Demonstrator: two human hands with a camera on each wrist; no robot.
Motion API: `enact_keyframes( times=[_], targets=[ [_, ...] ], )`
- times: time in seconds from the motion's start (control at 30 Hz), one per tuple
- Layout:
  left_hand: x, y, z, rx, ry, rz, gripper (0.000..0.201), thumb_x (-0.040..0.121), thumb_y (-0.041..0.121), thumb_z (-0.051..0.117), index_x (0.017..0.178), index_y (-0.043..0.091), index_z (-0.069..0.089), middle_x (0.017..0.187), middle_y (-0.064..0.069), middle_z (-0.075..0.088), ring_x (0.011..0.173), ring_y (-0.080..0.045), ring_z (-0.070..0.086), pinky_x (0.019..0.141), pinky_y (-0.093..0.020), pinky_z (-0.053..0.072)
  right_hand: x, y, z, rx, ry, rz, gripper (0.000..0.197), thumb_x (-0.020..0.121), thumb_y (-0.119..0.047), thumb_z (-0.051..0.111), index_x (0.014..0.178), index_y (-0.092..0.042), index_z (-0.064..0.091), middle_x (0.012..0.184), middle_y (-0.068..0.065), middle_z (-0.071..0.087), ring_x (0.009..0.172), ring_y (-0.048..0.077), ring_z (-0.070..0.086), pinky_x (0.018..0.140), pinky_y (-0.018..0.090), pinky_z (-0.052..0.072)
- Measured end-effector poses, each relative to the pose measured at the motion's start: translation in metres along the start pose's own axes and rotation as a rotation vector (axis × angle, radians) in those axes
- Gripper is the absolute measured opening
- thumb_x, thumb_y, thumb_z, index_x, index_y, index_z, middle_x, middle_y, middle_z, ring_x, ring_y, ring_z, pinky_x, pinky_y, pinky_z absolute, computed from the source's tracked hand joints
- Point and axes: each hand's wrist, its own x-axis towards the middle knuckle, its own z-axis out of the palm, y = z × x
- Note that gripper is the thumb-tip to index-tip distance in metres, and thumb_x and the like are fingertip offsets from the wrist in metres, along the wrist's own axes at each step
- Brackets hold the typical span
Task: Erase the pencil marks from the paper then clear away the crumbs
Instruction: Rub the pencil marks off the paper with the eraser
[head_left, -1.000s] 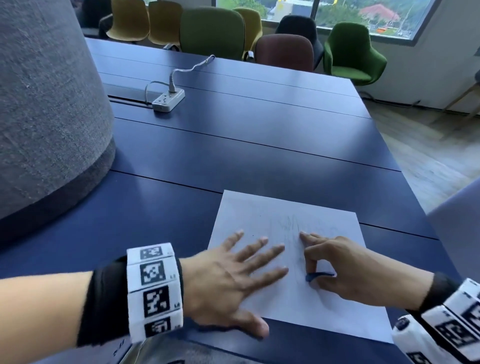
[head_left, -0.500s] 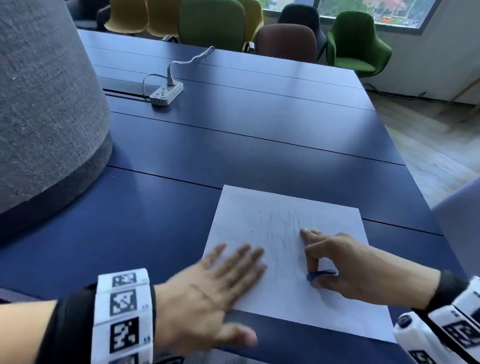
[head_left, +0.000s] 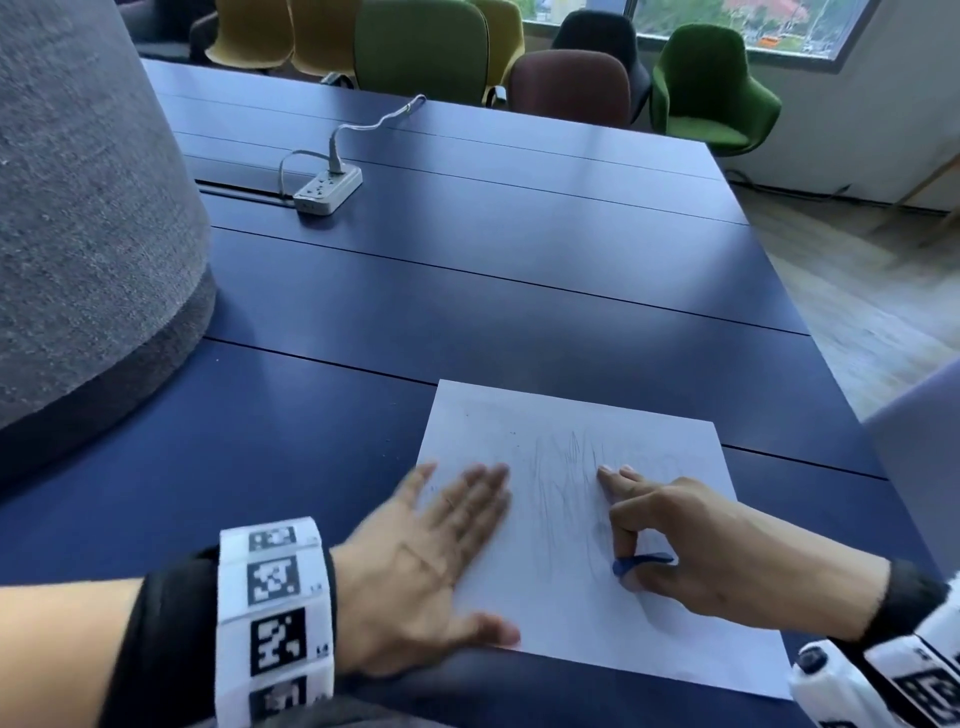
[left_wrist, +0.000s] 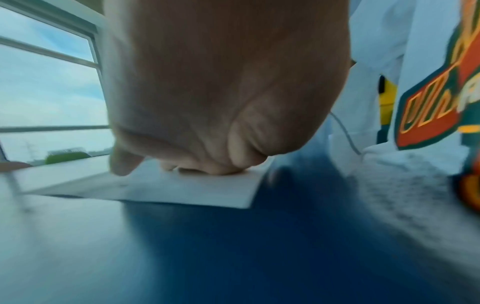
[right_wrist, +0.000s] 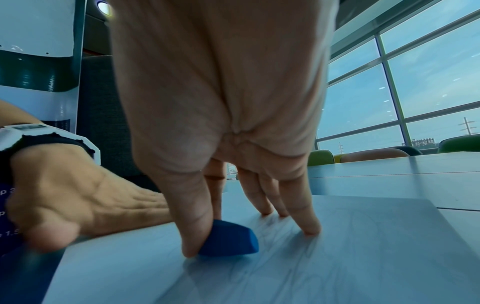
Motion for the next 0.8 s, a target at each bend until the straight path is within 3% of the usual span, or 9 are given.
enact_keyframes(
  times=[0.07, 0.13, 0.23, 0.27, 0.4, 0.47, 0.53, 0.67, 0.8],
  targets=[
    [0.004, -0.016, -0.011, 0.026, -0.018, -0.152, 0.109, 0.063, 0.083, -0.012, 0.14, 0.01, -0.037, 0.146, -0.008, -0.045, 0.138, -0.019, -0.04, 0.117, -0.048, -0.017, 0.0, -0.001, 0.0, -0.01, -0.004, 0.007, 0.011, 0.086, -0.025, 0.065, 0.078, -0.023, 0.058, 0.145, 0.003, 0.044, 0.136, 0.005, 0.032, 0.102, 0.013, 0.033],
    [0.01, -0.025, -0.025, 0.011, -0.02, -0.207, 0.111, 0.064, 0.083, -0.01, 0.142, 0.007, -0.034, 0.146, -0.008, -0.044, 0.14, -0.018, -0.037, 0.118, -0.048, -0.015, 0.0, -0.003, 0.0, -0.024, -0.016, 0.016, 0.012, 0.085, -0.025, 0.065, 0.077, -0.023, 0.056, 0.147, 0.003, 0.042, 0.138, 0.006, 0.031, 0.106, 0.017, 0.033],
    [0.024, -0.021, -0.039, -0.015, 0.02, -0.115, 0.109, 0.068, 0.083, -0.007, 0.147, 0.012, -0.029, 0.15, -0.004, -0.041, 0.141, -0.016, -0.035, 0.119, -0.045, -0.015, 0.002, -0.007, -0.003, -0.055, -0.039, 0.055, 0.009, 0.084, -0.024, 0.065, 0.079, -0.02, 0.059, 0.141, 0.008, 0.045, 0.132, 0.017, 0.039, 0.103, 0.03, 0.039],
    [0.03, -0.017, -0.042, -0.02, 0.041, -0.067, 0.106, 0.071, 0.082, -0.006, 0.148, 0.014, -0.028, 0.152, -0.003, -0.04, 0.141, -0.015, -0.035, 0.119, -0.045, -0.016, 0.002, -0.008, -0.003, -0.057, -0.041, 0.06, 0.008, 0.084, -0.024, 0.065, 0.08, -0.019, 0.059, 0.141, 0.008, 0.045, 0.132, 0.018, 0.04, 0.103, 0.031, 0.04],
    [0.049, 0.004, -0.039, -0.067, 0.057, 0.072, 0.092, 0.088, 0.076, 0.01, 0.149, 0.018, -0.027, 0.154, 0.001, -0.038, 0.141, -0.012, -0.035, 0.117, -0.045, -0.018, 0.001, -0.009, -0.004, -0.046, -0.032, 0.053, 0.009, 0.085, -0.027, 0.064, 0.08, -0.021, 0.059, 0.153, 0.001, 0.035, 0.137, 0.011, 0.034, 0.105, 0.016, 0.033],
    [0.05, 0.001, -0.035, -0.07, 0.037, 0.043, 0.092, 0.089, 0.075, 0.012, 0.147, 0.018, -0.03, 0.153, 0.001, -0.039, 0.14, -0.011, -0.035, 0.117, -0.046, -0.018, 0.002, -0.009, -0.005, -0.054, -0.038, 0.071, 0.01, 0.085, -0.027, 0.064, 0.081, -0.019, 0.059, 0.146, 0.005, 0.041, 0.133, 0.014, 0.038, 0.104, 0.024, 0.037],
    [0.045, -0.014, -0.032, -0.07, 0.001, -0.066, 0.094, 0.083, 0.079, 0.005, 0.142, 0.016, -0.034, 0.15, -0.001, -0.041, 0.14, -0.012, -0.035, 0.117, -0.047, -0.018, 0.002, -0.01, -0.005, -0.063, -0.048, 0.09, 0.011, 0.085, -0.028, 0.063, 0.082, -0.018, 0.06, 0.138, 0.009, 0.045, 0.129, 0.019, 0.042, 0.102, 0.033, 0.041],
    [0.035, -0.039, -0.031, -0.076, 0.013, -0.242, 0.109, 0.061, 0.086, -0.014, 0.135, 0.01, -0.038, 0.146, -0.005, -0.044, 0.14, -0.017, -0.037, 0.117, -0.049, -0.017, 0.002, -0.01, -0.003, -0.081, -0.048, 0.095, 0.009, 0.084, -0.027, 0.062, 0.081, -0.019, 0.059, 0.136, 0.008, 0.046, 0.129, 0.02, 0.042, 0.1, 0.036, 0.043],
    [0.029, -0.008, -0.026, -0.041, 0.033, 0.019, 0.102, 0.064, 0.081, -0.012, 0.141, 0.019, -0.037, 0.148, 0.0, -0.046, 0.135, -0.012, -0.043, 0.116, -0.045, -0.02, 0.002, -0.01, -0.004, -0.082, -0.042, 0.101, 0.009, 0.085, -0.027, 0.062, 0.083, -0.019, 0.059, 0.138, 0.006, 0.044, 0.129, 0.018, 0.041, 0.101, 0.036, 0.043]
  ],
)
